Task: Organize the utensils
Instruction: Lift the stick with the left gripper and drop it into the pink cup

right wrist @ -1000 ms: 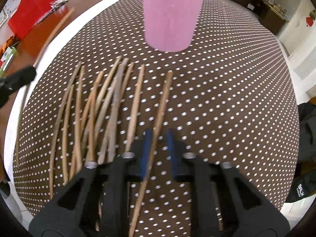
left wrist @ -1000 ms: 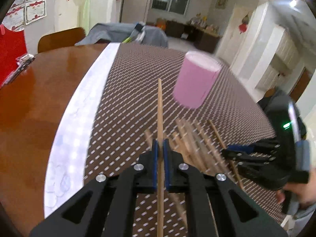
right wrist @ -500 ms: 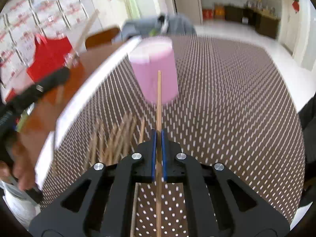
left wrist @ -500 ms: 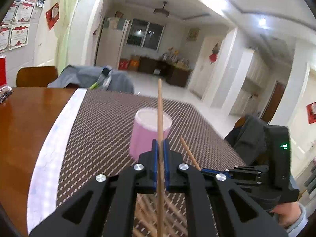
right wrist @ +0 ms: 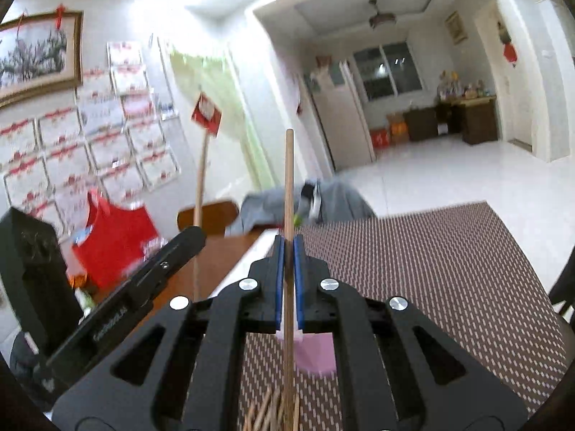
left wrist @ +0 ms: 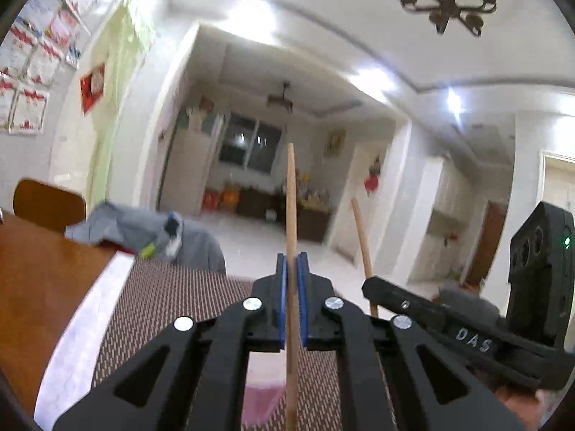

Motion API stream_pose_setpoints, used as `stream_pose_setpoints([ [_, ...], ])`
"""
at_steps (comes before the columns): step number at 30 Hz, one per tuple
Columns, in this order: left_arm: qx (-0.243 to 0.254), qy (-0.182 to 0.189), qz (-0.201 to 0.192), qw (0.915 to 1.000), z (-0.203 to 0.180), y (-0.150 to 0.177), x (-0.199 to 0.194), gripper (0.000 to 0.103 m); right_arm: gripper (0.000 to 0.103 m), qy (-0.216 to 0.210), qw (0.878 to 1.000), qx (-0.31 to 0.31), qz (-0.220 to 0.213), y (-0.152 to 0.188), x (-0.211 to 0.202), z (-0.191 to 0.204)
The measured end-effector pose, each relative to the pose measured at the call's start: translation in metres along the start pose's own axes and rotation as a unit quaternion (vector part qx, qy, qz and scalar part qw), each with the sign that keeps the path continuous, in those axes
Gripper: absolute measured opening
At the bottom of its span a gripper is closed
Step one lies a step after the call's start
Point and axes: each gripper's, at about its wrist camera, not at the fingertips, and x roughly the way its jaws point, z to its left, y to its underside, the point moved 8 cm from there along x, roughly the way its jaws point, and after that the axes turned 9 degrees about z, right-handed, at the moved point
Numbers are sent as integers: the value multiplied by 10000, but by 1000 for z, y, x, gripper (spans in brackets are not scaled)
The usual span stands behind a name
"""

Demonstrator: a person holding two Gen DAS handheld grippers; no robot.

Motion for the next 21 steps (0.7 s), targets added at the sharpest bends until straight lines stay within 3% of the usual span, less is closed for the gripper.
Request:
stream_pose_setpoints([
  [3,118,-171,-422,9989,-3,-13,8,6,6,-25,9997,130,-223,-10,3,2],
  [9,102,-377,-774,9962,5,-22,35,6,6,162,9957,176,-897,-27,16,-5],
  [14,-38,-489,-783,9957,21,-18,58,6,6,210,9916,294,-1240,-30,28,-17],
  [21,-61,-560,-540,9970,36,3,80,6,6,176,9917,110,-1272,-25,51,-25],
])
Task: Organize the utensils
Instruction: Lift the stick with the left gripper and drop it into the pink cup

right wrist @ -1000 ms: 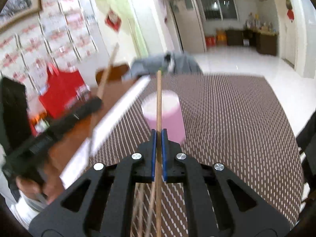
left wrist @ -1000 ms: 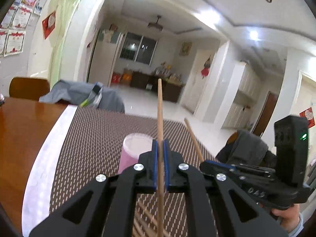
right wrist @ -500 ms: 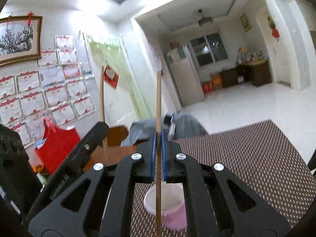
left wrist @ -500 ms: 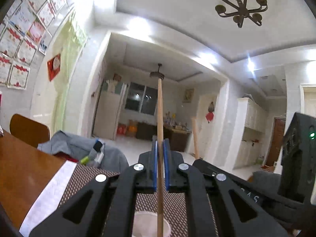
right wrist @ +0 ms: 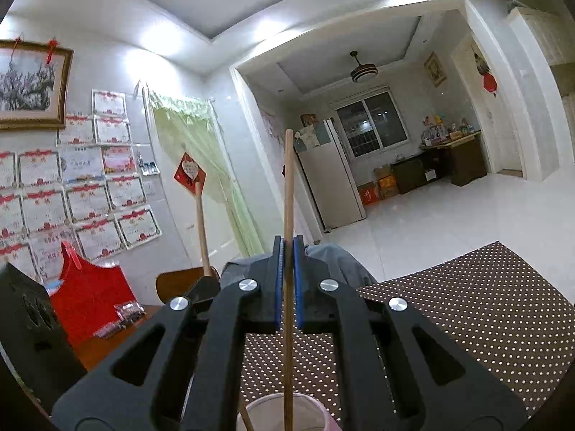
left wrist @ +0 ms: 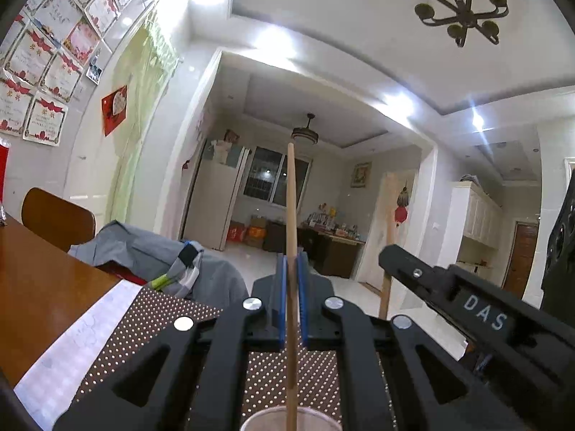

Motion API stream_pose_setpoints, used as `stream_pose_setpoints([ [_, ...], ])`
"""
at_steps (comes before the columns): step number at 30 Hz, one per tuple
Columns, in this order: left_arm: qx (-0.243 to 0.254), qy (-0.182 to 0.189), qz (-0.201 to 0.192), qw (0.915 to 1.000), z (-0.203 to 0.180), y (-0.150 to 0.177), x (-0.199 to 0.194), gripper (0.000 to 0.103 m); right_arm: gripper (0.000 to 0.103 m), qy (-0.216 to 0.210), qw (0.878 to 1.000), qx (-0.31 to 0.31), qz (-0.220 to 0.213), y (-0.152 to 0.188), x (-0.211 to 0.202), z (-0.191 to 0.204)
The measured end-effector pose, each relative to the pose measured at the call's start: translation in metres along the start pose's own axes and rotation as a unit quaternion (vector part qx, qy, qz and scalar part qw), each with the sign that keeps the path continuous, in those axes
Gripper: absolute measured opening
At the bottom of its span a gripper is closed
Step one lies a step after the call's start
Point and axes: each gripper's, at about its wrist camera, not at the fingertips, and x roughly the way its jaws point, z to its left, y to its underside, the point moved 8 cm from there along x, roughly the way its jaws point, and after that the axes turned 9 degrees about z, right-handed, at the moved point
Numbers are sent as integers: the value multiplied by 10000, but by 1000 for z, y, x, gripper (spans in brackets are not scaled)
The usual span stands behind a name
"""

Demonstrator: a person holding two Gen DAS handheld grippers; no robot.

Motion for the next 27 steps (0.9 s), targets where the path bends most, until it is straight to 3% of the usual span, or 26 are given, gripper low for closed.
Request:
stream_pose_setpoints([
  [14,242,6,555,9982,2,21,-13,7,6,76,9983,-292,498,26,-19,-2],
  [15,279,-18,611,9977,2,22,-14,10,6,95,9979,-322,546,28,-20,-2],
  [16,300,-36,640,9975,2,22,-15,21,6,114,9976,-350,590,30,-21,0],
  [22,349,-174,771,9963,1,25,-28,27,6,194,9944,-435,944,47,-26,4],
  [27,384,-283,969,9941,2,26,-42,40,6,261,9925,-366,1133,55,-31,6],
])
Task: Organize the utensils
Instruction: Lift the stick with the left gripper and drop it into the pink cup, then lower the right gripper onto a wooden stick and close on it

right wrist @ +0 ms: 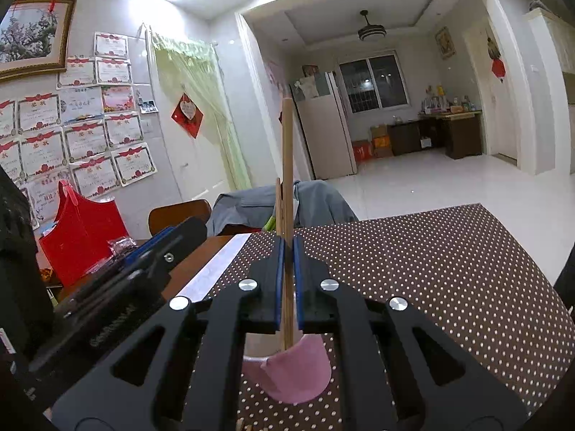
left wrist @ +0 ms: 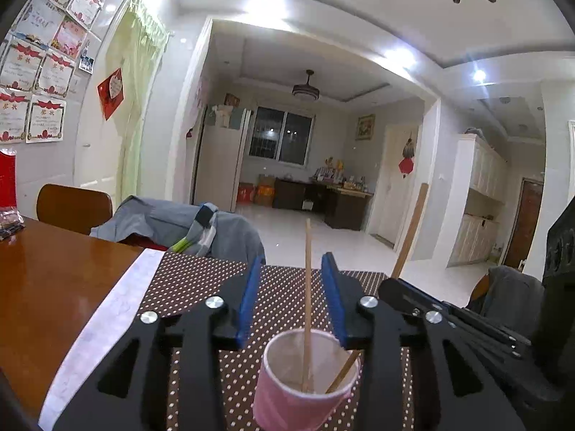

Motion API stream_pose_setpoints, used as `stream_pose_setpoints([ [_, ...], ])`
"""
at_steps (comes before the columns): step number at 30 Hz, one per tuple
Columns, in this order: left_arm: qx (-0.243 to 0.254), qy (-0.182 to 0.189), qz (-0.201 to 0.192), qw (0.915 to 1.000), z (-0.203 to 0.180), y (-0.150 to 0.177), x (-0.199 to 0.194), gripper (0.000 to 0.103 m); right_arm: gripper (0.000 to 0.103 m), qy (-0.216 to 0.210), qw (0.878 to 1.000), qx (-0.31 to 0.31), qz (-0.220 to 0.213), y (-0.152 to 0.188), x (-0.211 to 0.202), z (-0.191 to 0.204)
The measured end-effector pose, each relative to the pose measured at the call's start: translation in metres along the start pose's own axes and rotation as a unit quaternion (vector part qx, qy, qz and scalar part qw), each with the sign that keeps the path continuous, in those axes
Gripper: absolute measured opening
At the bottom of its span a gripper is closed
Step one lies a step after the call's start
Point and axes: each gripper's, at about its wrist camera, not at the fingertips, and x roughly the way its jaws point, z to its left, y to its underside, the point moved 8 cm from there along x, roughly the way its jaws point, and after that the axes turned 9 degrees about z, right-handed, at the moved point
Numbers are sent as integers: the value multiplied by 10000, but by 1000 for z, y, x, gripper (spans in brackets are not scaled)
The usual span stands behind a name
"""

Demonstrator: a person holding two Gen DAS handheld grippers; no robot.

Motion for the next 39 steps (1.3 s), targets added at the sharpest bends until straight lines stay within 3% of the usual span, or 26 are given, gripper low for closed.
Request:
stream_pose_setpoints([
  [3,70,-119,30,9999,0,1,-10,48,7,53,10000,-45,46,2,-5,4],
  [8,219,-284,75,9993,-2,-1,-28,52,10,203,9997,-72,65,2,-17,9],
  [13,223,-474,-22,9986,-1,-6,-56,59,42,286,9995,-96,-67,0,-37,13],
  [23,359,-711,-188,9966,-4,-4,-119,62,48,392,9988,-128,-261,6,-90,21],
  [32,497,-832,-107,9952,-9,18,-159,62,51,400,9991,-100,-110,32,-126,28],
  [37,548,-862,211,9945,-9,39,-169,62,52,381,9991,-158,103,50,-133,31],
  [39,534,-868,503,9935,-6,51,-168,62,52,372,9989,-164,236,59,-134,29],
])
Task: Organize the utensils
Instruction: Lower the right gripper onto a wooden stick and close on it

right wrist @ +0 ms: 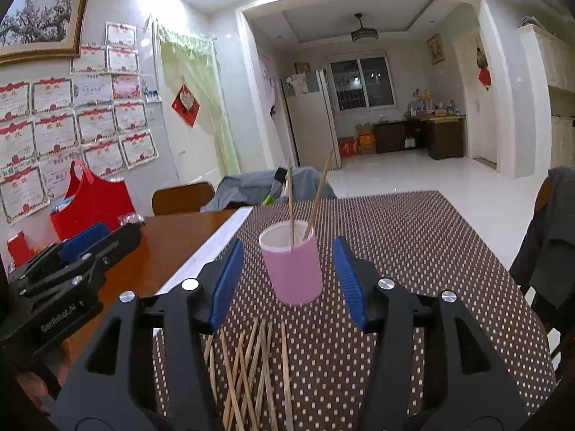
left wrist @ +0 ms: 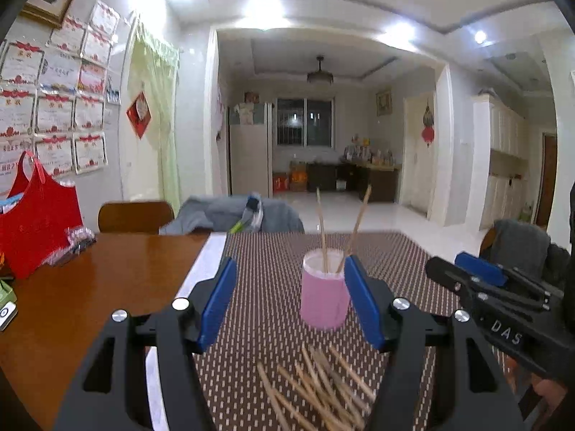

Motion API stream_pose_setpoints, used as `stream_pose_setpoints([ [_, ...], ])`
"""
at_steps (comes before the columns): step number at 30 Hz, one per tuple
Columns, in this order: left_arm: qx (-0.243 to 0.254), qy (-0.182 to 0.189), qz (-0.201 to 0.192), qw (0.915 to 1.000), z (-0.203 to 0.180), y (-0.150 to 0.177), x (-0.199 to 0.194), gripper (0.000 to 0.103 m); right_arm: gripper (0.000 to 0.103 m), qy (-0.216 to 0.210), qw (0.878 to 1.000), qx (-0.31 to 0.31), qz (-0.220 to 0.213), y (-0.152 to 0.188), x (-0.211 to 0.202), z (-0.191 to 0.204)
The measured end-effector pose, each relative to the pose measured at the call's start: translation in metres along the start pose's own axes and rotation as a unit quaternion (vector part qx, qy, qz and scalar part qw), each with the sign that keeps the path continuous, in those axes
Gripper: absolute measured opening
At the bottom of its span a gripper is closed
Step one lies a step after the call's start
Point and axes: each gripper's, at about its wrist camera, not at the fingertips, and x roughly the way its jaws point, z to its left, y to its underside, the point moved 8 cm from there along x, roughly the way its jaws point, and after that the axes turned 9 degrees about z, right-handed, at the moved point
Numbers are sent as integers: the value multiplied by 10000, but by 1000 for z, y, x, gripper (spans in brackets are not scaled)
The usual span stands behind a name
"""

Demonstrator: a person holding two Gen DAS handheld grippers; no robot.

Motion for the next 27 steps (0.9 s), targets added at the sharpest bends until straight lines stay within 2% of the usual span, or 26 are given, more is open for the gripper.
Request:
stream_pose_setpoints([
  [4,-92,58,731,9973,6,22,12,62,53,-8,9991,-26,433,18,8,1],
  [7,-159,124,1434,9895,12,46,27,62,53,-13,9967,-64,813,34,17,-1],
  [10,-143,70,2043,9788,16,75,44,62,53,-23,9931,-84,1168,48,24,-3],
  [12,-192,134,2536,9670,18,96,56,62,53,-33,9896,-104,1431,58,32,-4],
  [15,-323,250,2990,9534,21,120,69,61,53,-15,9833,-120,1818,73,43,-7],
  [17,-339,267,3204,9463,21,131,76,58,53,-33,9785,-102,2059,82,50,-9],
  [18,-345,278,3294,9431,22,136,80,48,53,-46,9760,-93,2176,86,54,-10],
  [19,-386,282,3418,9386,23,141,84,44,53,-59,9737,-88,2274,90,57,-11],
  [21,-488,309,3562,9326,26,149,89,41,53,-53,9699,-105,2431,95,62,-11],
  [26,-511,262,3756,9250,30,162,100,38,53,-158,9614,-76,2747,105,72,-9],
  [27,-490,228,3718,9267,31,161,101,37,53,-169,9601,-80,2789,108,74,-10],
])
